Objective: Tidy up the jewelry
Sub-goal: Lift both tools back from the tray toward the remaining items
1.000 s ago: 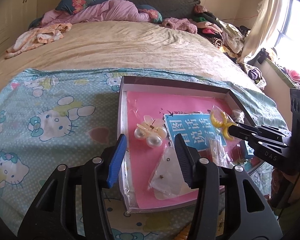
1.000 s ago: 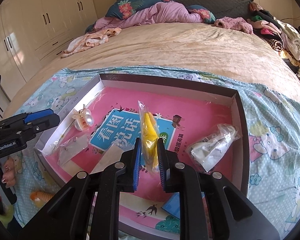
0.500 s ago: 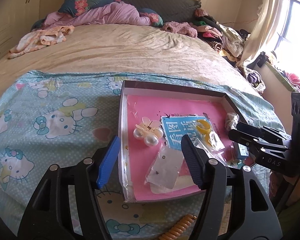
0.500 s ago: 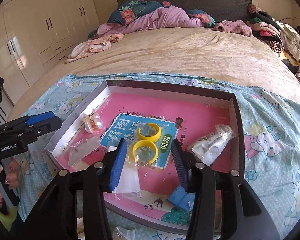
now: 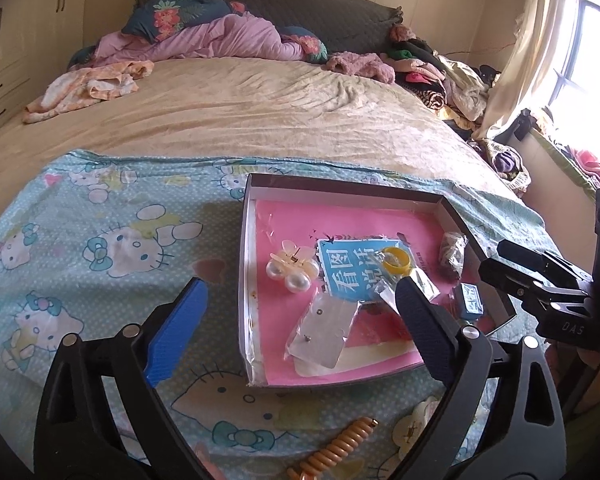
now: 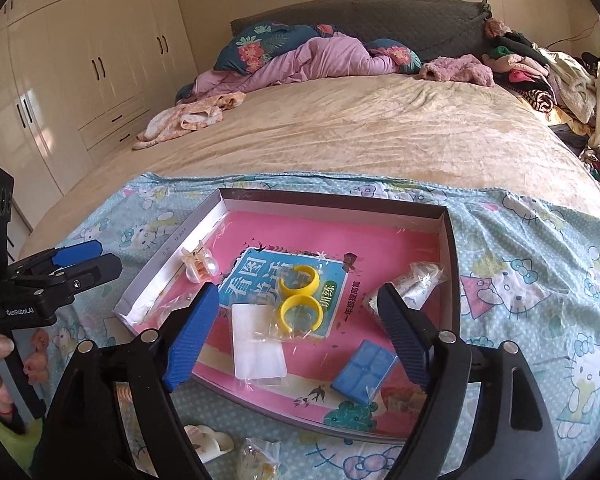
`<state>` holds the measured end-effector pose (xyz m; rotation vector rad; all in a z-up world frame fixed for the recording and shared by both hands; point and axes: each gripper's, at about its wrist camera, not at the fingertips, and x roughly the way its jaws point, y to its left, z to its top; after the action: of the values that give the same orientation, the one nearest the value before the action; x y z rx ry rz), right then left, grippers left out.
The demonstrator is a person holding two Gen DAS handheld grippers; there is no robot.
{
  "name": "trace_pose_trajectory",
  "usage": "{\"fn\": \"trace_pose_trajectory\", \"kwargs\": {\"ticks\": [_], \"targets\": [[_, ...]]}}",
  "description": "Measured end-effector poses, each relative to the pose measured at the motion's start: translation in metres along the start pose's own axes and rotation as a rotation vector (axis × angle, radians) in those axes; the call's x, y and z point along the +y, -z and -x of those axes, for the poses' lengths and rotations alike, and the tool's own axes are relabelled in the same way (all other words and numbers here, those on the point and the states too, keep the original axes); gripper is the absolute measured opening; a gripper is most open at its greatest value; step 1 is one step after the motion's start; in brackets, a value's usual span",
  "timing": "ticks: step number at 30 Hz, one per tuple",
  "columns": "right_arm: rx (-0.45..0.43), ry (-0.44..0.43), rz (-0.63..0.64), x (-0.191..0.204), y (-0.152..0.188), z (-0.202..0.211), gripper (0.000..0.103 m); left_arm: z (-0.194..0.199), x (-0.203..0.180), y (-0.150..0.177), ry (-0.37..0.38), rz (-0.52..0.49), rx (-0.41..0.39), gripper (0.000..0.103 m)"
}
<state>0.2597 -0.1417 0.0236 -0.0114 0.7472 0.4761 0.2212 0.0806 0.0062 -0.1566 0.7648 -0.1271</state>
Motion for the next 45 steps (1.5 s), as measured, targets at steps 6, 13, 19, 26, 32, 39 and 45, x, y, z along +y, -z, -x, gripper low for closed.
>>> {"fn": "trace_pose_trajectory", "kwargs": {"ticks": [6,13,19,26,32,39,45], "targets": [[-0.026,-0.011,0.0,0.002,-0.001,0.018,0.083,0.009,-0.003,0.001,-0.011,-0.002,-0.005,0.092],[-0.065,-0.025,0.005,0.006,-0.001,0.042,0.083,0.032,-0.005,-0.001,0.004,0.006,-0.034,0.093],[-0.093,-0.035,0.014,0.007,0.001,0.065,0.083,0.053,-0.009,-0.003,0.004,0.003,-0.072,0.093],[-0.134,-0.042,0.03,0.012,0.004,0.092,0.083,0.08,-0.018,0.002,0.023,0.007,-0.124,0.093],[-0.155,-0.044,0.041,0.012,0.01,0.111,0.083,0.097,-0.03,0.01,0.029,-0.014,-0.154,0.093],[-0.166,-0.042,0.037,0.008,0.021,0.13,0.083,0.105,-0.044,0.022,0.037,-0.028,-0.161,0.093],[-0.167,-0.036,0.038,0.003,0.032,0.143,0.083,0.109,-0.054,0.032,0.031,-0.042,-0.158,0.093]]}}
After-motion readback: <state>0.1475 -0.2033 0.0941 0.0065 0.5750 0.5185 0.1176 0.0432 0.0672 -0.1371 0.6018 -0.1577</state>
